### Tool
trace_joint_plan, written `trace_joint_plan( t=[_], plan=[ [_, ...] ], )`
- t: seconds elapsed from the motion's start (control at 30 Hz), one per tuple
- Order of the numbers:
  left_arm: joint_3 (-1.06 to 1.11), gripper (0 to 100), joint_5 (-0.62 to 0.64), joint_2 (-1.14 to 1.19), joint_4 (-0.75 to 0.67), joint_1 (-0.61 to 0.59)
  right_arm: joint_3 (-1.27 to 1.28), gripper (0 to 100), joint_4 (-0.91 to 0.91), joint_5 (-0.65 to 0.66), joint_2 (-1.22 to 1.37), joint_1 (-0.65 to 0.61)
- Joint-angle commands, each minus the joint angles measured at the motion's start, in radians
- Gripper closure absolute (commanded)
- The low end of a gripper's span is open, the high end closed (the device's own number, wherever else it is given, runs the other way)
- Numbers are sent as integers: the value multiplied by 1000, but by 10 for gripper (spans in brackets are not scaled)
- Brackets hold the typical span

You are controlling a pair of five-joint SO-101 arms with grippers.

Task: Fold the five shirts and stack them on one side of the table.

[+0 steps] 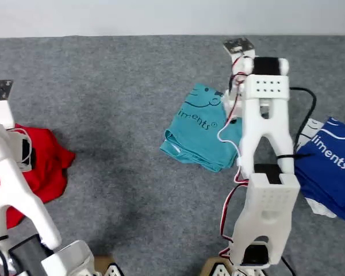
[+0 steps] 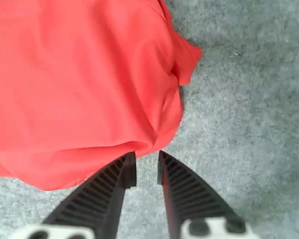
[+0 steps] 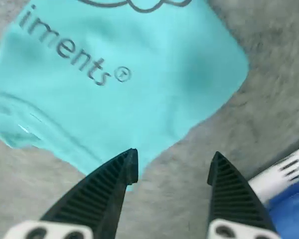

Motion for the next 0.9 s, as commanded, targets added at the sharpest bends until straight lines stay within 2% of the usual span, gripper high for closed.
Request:
trace_joint_plan(
  t=[0.0,0.13,0.33,0.53,0.87],
  plan=[
    [-4,914,3,-38,14,2,-21,764,41,-210,-73,-41],
    [-4,932,3,-38,15,2,40,765,41,-353,-64,-94],
    [-4,957,3,-38,23,2,190,783,39,-431,27,-131],
    [-4,957,3,-38,25,2,241,987,42,-423,99,-151],
    [-2,957,3,-38,25,2,296,990,45,-331,54,-143]
  ],
)
